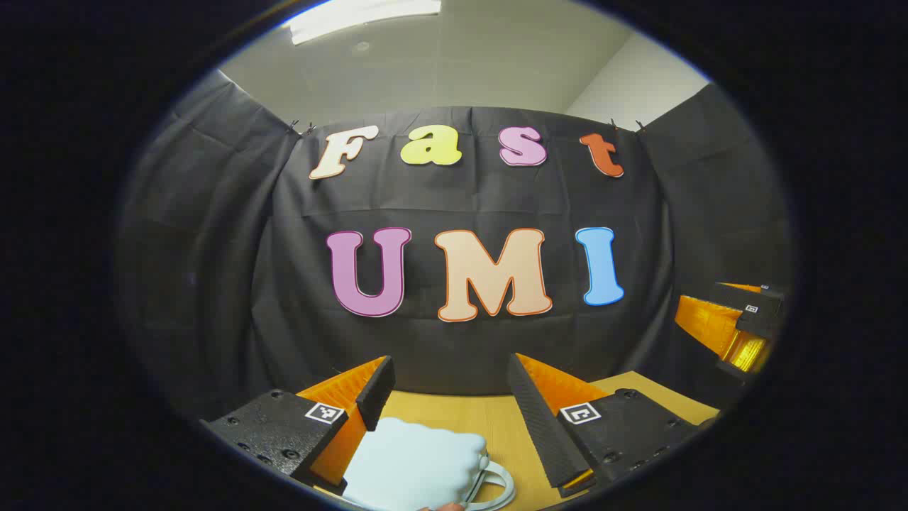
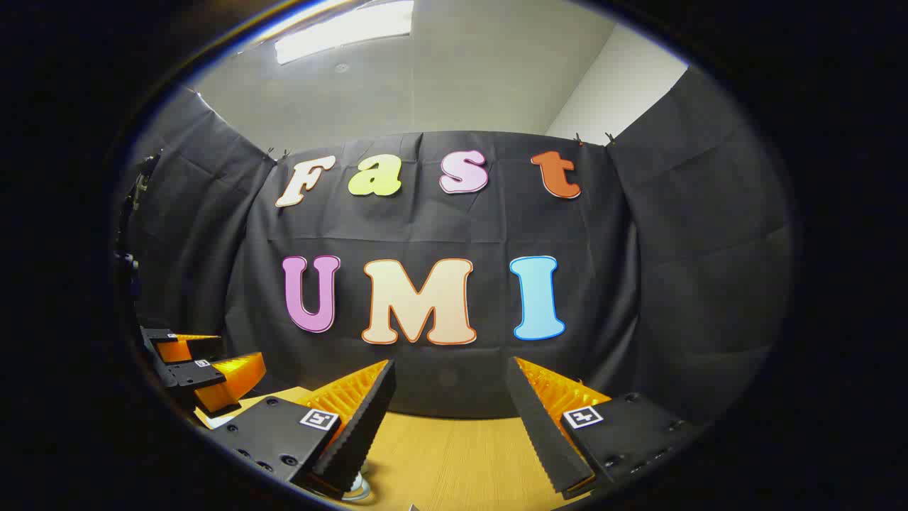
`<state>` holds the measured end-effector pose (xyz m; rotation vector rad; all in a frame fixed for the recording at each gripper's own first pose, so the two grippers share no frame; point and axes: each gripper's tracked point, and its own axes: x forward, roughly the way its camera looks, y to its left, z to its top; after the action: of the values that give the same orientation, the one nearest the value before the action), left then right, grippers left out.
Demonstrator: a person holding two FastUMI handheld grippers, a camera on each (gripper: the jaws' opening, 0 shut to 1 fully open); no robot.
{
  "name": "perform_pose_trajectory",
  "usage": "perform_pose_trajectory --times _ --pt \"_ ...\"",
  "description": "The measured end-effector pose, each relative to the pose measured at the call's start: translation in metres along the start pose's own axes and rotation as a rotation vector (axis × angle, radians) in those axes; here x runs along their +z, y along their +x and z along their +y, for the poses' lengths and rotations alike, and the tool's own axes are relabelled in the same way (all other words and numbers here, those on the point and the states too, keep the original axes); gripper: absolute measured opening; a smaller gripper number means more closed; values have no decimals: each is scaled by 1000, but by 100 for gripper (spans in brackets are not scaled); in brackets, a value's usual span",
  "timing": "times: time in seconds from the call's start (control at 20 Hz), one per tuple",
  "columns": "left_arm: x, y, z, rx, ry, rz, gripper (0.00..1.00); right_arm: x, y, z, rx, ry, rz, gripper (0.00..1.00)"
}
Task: First open the suitcase, pack the skin care products into it, and then close the suitcase.
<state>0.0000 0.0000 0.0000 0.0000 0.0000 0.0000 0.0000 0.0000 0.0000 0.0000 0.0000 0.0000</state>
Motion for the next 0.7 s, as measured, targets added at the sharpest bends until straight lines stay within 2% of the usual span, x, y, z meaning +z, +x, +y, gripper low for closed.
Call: perform_pose_trajectory --times 0.3,0.4,0.7 --pt "-14 -6 -13 -32 -14 40 94 1 -12 -9 -13 6 10 98" --pt "-43 -8 -28 -79 7 109 94 -3 -19 -15 -23 2 26 98" --pt "-140 -21 -66 -159 19 343 95 -6 -42 -46 -76 -39 67 99"
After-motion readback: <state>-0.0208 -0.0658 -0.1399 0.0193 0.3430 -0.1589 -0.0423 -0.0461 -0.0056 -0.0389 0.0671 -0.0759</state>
